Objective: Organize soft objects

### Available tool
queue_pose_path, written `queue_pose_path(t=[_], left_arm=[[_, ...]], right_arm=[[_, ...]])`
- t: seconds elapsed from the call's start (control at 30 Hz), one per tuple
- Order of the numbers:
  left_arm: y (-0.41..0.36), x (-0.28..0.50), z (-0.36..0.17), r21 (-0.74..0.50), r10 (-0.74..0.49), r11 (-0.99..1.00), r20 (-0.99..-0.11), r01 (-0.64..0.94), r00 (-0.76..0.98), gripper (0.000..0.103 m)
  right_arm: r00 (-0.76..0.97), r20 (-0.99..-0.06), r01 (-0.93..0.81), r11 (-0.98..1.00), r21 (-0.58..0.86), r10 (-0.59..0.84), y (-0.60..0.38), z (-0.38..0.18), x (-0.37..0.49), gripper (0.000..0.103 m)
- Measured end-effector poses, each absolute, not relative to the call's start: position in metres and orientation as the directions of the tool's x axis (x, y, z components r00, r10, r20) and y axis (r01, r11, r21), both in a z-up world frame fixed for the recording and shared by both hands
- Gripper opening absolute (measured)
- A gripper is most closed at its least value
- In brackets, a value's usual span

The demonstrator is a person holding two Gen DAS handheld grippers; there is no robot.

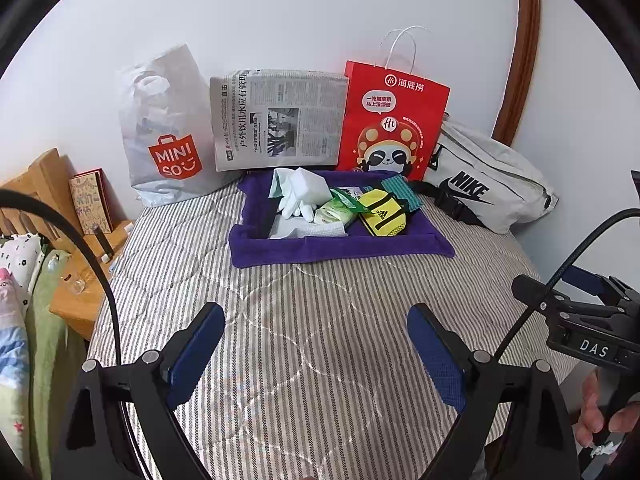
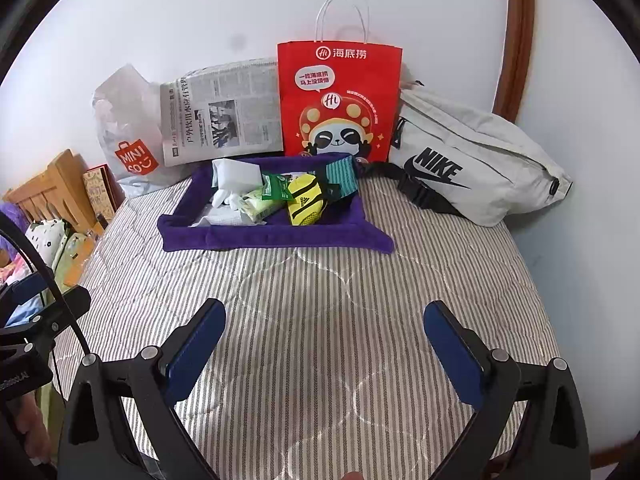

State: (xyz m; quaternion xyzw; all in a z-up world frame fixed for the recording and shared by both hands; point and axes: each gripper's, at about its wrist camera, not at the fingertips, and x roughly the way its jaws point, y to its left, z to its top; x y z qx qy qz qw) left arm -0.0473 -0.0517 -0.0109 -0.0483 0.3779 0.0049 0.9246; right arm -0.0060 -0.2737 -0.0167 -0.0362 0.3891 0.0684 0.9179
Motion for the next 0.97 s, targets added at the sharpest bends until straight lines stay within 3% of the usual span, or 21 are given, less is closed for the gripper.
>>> queue_pose_path(t=[0.97], left_arm=[[-0.0506, -0.0499, -0.0091, -0.080, -0.025, 0.996, -0.692, -0.042, 0.722, 0.093]], right_arm=[[0.683, -0.724, -0.143, 0.990, -0.011, 0.090, -0.2793, -0.0197, -0.0025, 0.099]])
